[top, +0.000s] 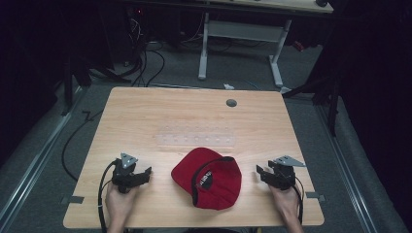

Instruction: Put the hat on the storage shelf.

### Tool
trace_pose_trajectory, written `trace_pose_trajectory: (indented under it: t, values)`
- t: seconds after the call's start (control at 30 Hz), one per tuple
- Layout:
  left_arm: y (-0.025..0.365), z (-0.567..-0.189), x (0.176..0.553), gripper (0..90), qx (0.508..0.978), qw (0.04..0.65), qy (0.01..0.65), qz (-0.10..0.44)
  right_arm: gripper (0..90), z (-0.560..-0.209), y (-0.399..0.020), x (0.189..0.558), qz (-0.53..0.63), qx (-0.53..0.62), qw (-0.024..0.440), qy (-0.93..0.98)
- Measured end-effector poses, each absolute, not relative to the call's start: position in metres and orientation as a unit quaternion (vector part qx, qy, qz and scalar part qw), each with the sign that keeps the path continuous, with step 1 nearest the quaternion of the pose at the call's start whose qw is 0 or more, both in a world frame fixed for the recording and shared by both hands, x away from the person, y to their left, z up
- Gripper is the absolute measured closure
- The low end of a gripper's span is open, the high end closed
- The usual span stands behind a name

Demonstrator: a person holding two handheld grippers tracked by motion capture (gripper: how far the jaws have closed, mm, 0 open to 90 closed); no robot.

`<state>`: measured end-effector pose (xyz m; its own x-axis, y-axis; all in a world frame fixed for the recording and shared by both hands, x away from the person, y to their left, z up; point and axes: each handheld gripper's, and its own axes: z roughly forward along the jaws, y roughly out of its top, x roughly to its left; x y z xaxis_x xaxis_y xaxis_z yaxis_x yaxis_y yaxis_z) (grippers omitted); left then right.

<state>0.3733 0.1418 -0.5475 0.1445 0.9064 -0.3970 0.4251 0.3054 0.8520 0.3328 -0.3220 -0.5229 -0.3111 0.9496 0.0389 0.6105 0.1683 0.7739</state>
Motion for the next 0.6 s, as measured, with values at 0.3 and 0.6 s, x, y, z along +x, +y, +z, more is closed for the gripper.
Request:
trace_pose_trajectory:
  t: [0.3, 0.6]
  values:
    - [0.142, -0.548, 0.373, 26.2, 0.544, 0.526, 0.612, 0.229, 41.0, -0.515, -0.314, 0.322, 0.385, 0.521, 0.230, 0.726]
    - [0.142, -0.548, 0.373, 26.2, 0.544, 0.526, 0.612, 0.229, 35.7, -0.499, -0.293, 0.309, 0.426, 0.469, 0.217, 0.743]
